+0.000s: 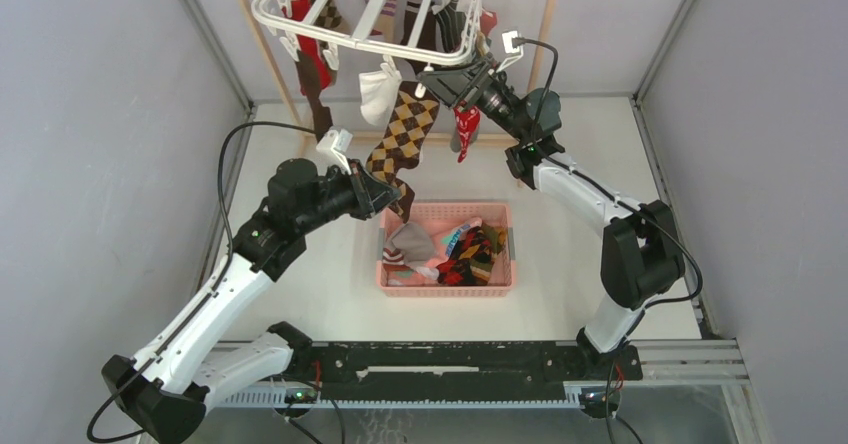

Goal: Remove the socks clipped to the hanger
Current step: Remove the sock from the hanger.

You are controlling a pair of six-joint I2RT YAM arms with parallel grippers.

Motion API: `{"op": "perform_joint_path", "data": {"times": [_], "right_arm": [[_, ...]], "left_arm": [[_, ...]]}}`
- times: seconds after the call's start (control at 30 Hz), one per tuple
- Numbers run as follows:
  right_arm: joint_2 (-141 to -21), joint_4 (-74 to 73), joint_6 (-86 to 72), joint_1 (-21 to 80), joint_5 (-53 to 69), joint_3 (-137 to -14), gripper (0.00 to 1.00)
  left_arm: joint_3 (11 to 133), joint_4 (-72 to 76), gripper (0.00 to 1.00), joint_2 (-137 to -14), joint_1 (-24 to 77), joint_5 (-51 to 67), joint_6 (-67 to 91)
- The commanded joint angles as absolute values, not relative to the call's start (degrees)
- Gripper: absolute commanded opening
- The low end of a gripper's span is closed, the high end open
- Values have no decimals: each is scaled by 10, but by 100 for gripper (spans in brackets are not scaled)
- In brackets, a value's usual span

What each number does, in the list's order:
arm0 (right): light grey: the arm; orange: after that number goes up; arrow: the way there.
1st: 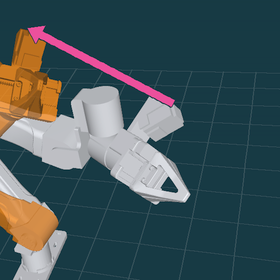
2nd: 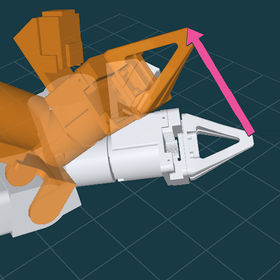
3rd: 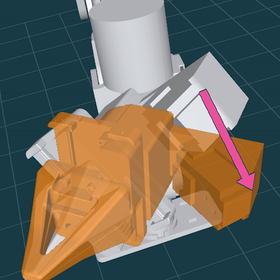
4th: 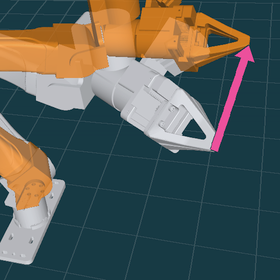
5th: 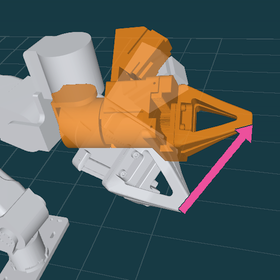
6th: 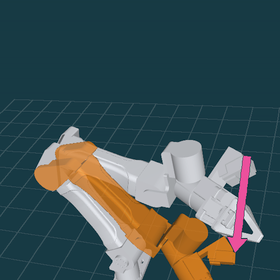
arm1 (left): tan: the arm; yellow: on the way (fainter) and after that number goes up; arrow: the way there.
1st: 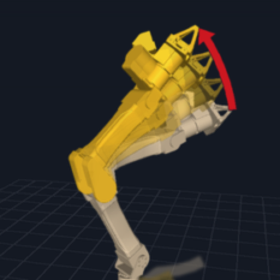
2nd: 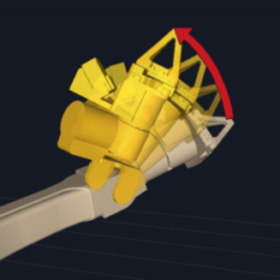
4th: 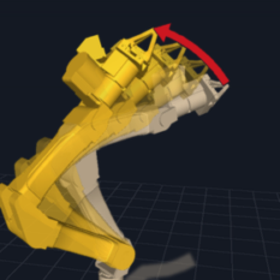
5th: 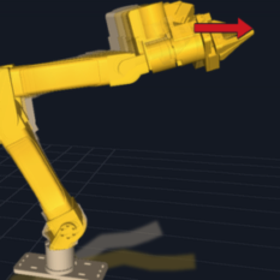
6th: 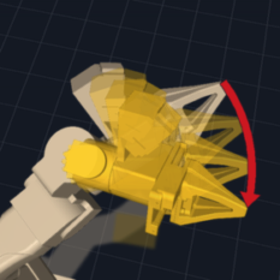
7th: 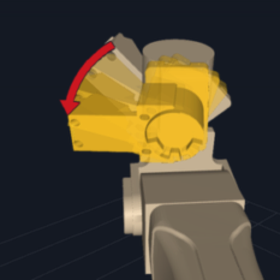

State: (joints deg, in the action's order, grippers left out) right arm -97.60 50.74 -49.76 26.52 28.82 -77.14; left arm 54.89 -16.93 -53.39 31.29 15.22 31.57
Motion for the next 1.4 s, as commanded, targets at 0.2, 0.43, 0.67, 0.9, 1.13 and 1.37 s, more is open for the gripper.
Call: {"op": "perform_joint_path", "data": {"times": [0.2,0.43,0.67,0.9,1.13,1.37], "right_arm": [[-962,524,-489,268,282,-797,54],[-961,527,-490,267,280,-796,52],[-969,544,-502,265,281,-796,35],[-971,547,-504,262,283,-797,12],[-971,536,-502,260,282,-798,10],[-972,524,-499,260,278,-797,10]], "left_arm": [[585,-150,9,-528,308,163,321],[583,-150,9,-530,307,163,321],[582,-150,10,-531,306,165,320],[582,-150,10,-532,305,166,320],[582,-152,10,-527,304,171,323],[553,-168,11,-495,304,165,330]]}}
